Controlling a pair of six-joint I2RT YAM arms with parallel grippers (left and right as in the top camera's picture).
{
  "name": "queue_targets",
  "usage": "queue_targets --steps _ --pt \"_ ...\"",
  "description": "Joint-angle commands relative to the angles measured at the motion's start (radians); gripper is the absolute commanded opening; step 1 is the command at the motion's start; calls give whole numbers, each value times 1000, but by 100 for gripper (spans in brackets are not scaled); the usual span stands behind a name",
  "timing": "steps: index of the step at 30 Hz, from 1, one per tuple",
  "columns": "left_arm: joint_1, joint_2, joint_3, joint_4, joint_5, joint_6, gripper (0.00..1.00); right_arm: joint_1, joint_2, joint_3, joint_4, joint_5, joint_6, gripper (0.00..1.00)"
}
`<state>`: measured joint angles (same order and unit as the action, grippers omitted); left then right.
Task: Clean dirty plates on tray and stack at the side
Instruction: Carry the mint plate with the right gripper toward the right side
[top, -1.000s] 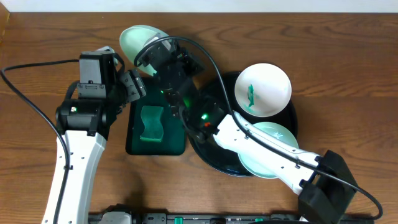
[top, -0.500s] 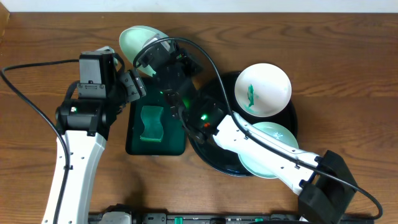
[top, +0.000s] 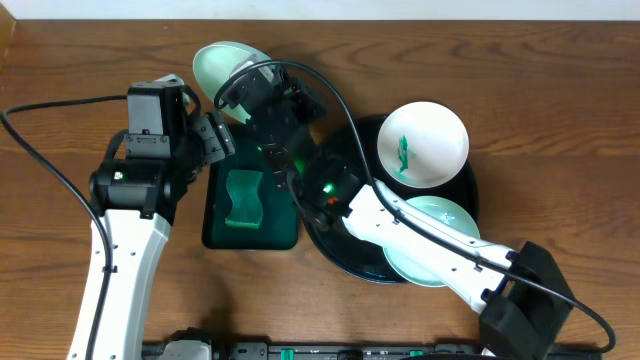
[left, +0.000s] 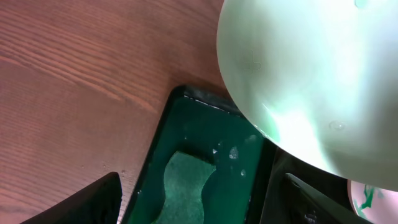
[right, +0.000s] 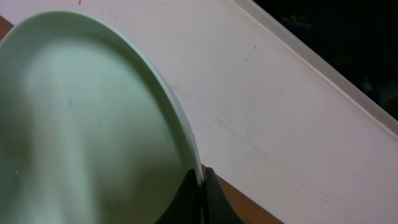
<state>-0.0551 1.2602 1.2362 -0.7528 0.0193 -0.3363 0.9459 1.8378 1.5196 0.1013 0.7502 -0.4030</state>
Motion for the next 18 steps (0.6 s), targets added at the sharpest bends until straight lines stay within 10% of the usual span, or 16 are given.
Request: queue_targets --steps 1,9,18 --pt "3 1 18 -2 -9 3 80 4 0 21 3 12 -3 1" --pt "3 1 18 -2 -9 3 80 -11 0 21 -53 12 47 1" --pt "3 1 18 -2 -9 3 80 -97 0 21 -472 -163 669 1"
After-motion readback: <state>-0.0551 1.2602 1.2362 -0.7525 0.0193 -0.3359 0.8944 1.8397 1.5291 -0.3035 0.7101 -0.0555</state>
